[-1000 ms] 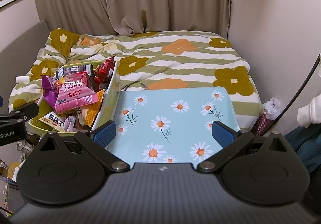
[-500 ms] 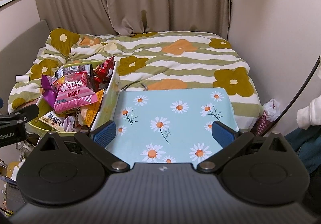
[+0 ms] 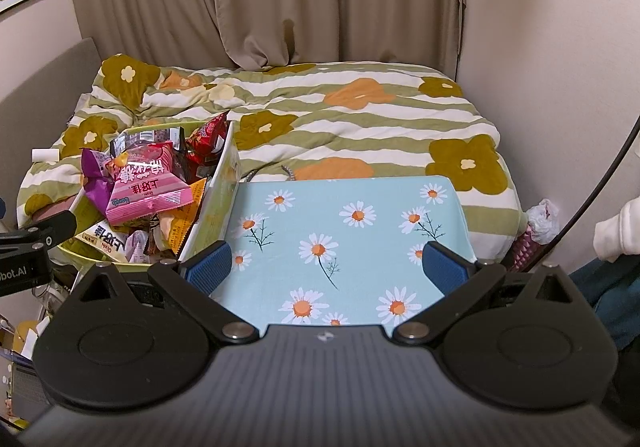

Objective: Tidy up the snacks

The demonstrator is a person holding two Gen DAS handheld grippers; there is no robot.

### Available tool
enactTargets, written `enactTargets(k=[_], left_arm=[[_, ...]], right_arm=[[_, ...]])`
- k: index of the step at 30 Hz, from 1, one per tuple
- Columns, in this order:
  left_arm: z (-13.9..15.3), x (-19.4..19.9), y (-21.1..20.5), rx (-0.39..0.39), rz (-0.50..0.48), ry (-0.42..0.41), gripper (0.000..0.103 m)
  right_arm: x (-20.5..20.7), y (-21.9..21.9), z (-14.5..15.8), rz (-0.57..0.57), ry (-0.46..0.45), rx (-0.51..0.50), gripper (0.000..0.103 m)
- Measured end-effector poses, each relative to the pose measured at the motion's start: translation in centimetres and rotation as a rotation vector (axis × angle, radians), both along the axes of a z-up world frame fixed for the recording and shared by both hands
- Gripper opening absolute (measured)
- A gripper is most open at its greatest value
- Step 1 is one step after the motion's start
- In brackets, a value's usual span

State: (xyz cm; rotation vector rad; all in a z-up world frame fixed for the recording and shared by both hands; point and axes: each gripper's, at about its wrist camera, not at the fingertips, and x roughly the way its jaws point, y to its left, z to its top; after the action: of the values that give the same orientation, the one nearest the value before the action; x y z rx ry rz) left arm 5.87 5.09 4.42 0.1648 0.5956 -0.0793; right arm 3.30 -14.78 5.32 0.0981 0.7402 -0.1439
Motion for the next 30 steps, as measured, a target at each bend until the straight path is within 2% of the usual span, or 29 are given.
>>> enactTargets(k=[30], left_arm=[[-0.21,-0.35,-0.35,0.007,0.023,-0.006,0.103]], right_arm=[[-0.07,0.06,0.03,-0.001,-0.001,0.000,0.103]])
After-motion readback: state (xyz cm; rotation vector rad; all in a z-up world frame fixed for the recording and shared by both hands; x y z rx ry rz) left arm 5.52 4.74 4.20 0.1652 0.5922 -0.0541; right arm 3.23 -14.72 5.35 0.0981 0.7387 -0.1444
